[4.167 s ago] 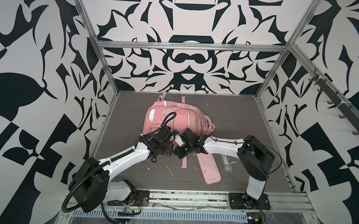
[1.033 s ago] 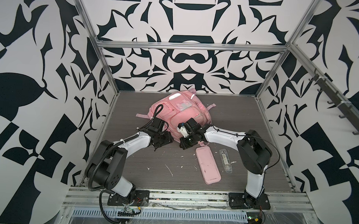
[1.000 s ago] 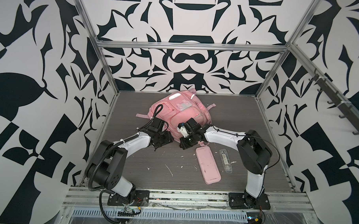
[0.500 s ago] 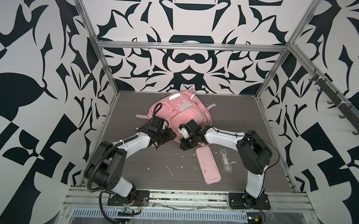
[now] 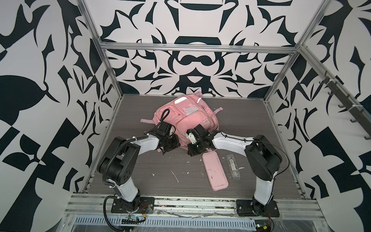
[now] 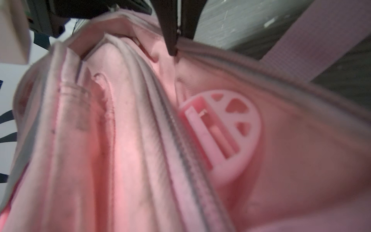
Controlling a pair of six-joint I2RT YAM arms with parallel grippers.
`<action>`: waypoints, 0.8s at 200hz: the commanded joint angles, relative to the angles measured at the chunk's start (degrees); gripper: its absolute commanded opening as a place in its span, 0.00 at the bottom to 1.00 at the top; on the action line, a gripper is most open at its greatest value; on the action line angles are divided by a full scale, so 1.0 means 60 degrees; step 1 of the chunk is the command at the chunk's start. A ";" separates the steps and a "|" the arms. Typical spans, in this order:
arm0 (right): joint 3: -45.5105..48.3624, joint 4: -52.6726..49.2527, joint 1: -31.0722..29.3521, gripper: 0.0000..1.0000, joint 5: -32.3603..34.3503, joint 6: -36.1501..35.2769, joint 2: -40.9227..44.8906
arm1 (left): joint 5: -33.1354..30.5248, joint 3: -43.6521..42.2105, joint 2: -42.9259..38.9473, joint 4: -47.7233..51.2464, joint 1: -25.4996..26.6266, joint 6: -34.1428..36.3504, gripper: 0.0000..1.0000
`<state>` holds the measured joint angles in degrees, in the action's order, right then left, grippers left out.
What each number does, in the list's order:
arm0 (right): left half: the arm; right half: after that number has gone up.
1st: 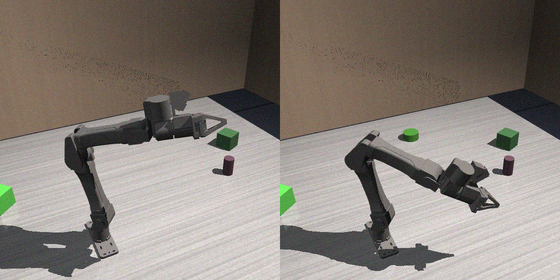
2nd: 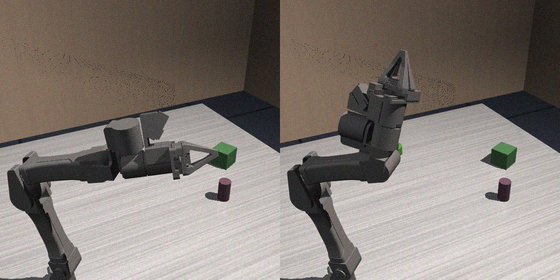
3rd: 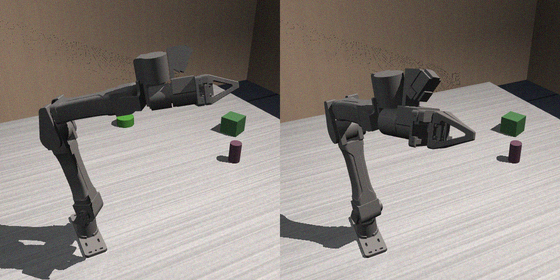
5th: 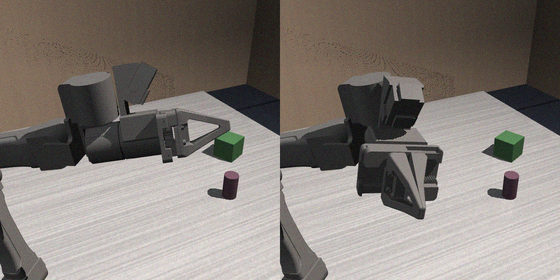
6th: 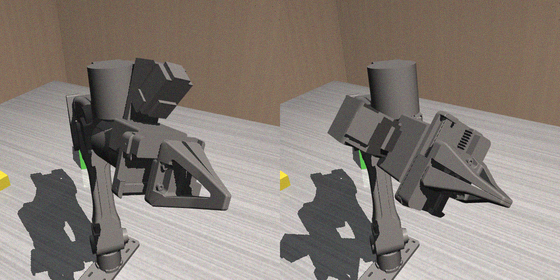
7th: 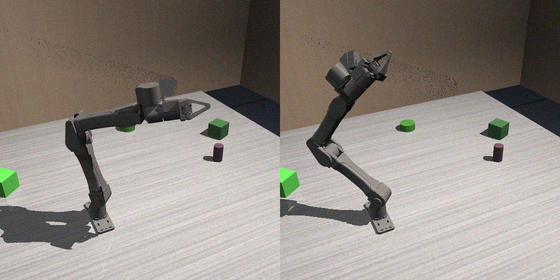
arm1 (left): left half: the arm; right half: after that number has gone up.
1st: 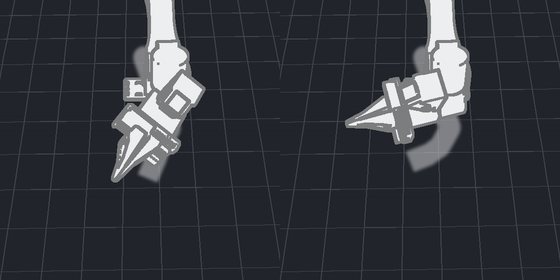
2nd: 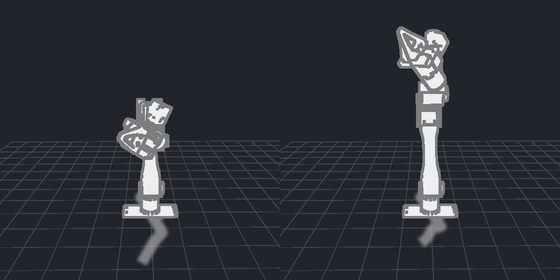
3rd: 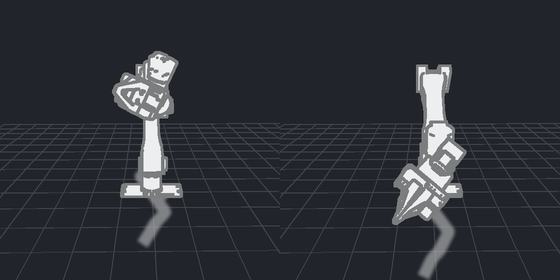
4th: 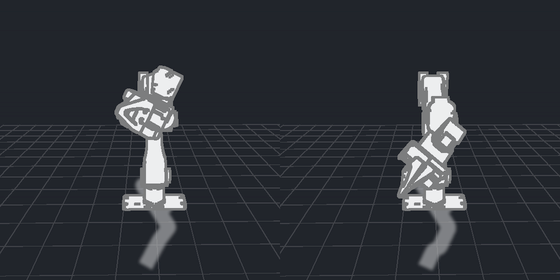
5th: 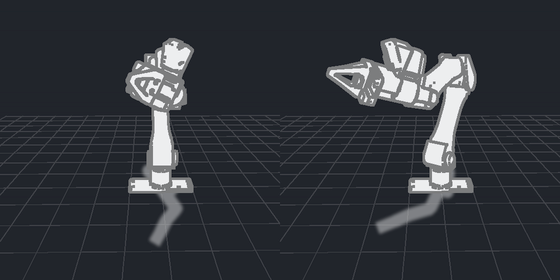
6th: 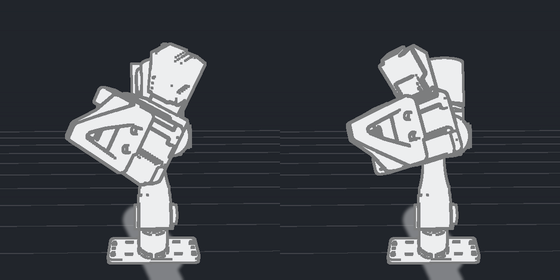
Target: Pack the student bag
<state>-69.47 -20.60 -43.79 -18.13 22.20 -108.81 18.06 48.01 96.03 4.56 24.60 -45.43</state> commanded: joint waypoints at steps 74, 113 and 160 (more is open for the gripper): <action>0.1578 -0.1530 0.2802 0.00 0.0670 -0.0676 0.2542 | -0.0740 0.0214 -0.0676 0.0720 -0.2282 0.0467 0.00; 0.1216 -0.1838 0.3430 0.00 0.1039 -0.0941 0.2286 | -0.0803 0.0784 -0.0504 0.0879 -0.2677 0.0486 0.00; 0.1019 -0.1925 0.3474 0.00 0.0695 -0.1020 0.2071 | -0.0918 0.1730 0.0142 0.0958 -0.2977 0.0385 0.00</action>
<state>-62.06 -23.99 -25.85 -19.59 16.27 -96.42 23.00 54.74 94.52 10.52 11.44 -43.42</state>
